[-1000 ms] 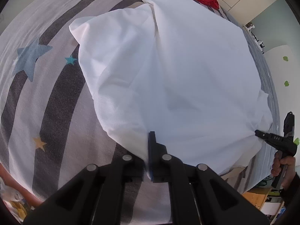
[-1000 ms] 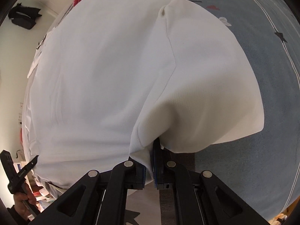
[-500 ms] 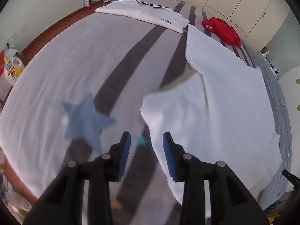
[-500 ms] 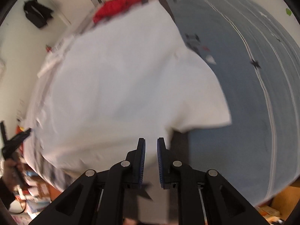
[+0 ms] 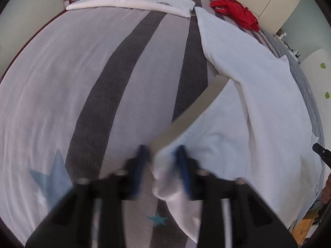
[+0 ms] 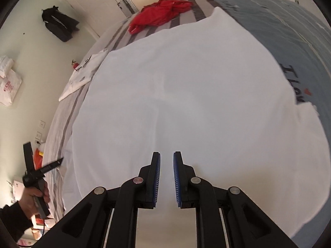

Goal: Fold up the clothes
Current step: 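Open both grippers and release the white garment onto the bed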

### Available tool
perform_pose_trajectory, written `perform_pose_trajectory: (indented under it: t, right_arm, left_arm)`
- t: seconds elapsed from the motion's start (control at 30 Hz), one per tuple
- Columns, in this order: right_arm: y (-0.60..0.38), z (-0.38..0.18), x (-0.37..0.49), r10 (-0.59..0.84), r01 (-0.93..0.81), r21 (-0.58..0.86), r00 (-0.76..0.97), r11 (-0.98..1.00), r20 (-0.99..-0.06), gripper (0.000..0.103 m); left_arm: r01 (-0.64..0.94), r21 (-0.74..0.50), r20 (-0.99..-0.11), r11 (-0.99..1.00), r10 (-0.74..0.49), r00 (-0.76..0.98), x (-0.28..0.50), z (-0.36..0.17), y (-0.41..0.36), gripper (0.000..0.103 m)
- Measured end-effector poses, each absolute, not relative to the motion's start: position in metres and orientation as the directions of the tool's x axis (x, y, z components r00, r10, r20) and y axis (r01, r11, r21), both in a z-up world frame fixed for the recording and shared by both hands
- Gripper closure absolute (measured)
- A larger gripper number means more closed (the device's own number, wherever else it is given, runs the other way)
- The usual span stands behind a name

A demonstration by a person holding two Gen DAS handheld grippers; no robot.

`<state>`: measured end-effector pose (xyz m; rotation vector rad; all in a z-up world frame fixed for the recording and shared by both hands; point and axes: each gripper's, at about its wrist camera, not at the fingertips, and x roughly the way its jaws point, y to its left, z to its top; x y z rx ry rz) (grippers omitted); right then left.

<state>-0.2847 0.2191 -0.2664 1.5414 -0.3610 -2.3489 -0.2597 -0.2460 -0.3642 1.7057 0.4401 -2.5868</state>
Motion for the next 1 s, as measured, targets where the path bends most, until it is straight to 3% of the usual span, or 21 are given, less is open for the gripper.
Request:
perform_pose_trajectory:
  t: [0.3, 0.5, 0.53, 0.6, 0.67, 0.83, 1.0]
  right_arm:
    - [0.198, -0.295, -0.299, -0.365, 0.124, 0.344, -0.313, -0.931, -0.877, 0.09]
    - [0.198, -0.314, -0.299, -0.345, 0.118, 0.324, -0.269, -0.939, -0.899, 0.09]
    - [0.199, -0.315, -0.298, -0.345, 0.117, 0.325, -0.269, -0.938, -0.899, 0.09]
    - [0.202, -0.315, -0.296, -0.341, 0.121, 0.32, -0.271, -0.94, -0.9, 0.09]
    - [0.205, -0.314, -0.294, -0.343, 0.12, 0.322, -0.272, -0.939, -0.899, 0.09]
    - [0.205, -0.308, -0.294, -0.36, 0.122, 0.339, -0.286, -0.933, -0.888, 0.09]
    - [0.201, -0.298, -0.295, -0.381, 0.136, 0.356, -0.303, -0.925, -0.873, 0.09]
  left_arm:
    - [0.34, -0.232, -0.873, -0.911, 0.041, -0.486, -0.209, -0.33, -0.298, 0.099]
    - [0.412, -0.22, -0.919, -0.884, 0.046, -0.393, -0.195, -0.336, -0.313, 0.088]
    - [0.434, -0.195, -0.919, -0.879, 0.009, -0.394, -0.191, -0.33, -0.316, 0.084]
    - [0.497, -0.123, -0.897, -0.859, -0.118, -0.425, -0.184, -0.308, -0.321, 0.084]
    - [0.512, -0.11, -0.867, -0.852, -0.169, -0.469, -0.183, -0.293, -0.322, 0.084]
    - [0.28, -0.191, -0.856, -0.941, 0.02, -0.517, -0.238, -0.296, -0.292, 0.076]
    - [0.082, -0.193, -0.894, -0.978, 0.14, -0.426, -0.289, -0.333, -0.248, 0.07]
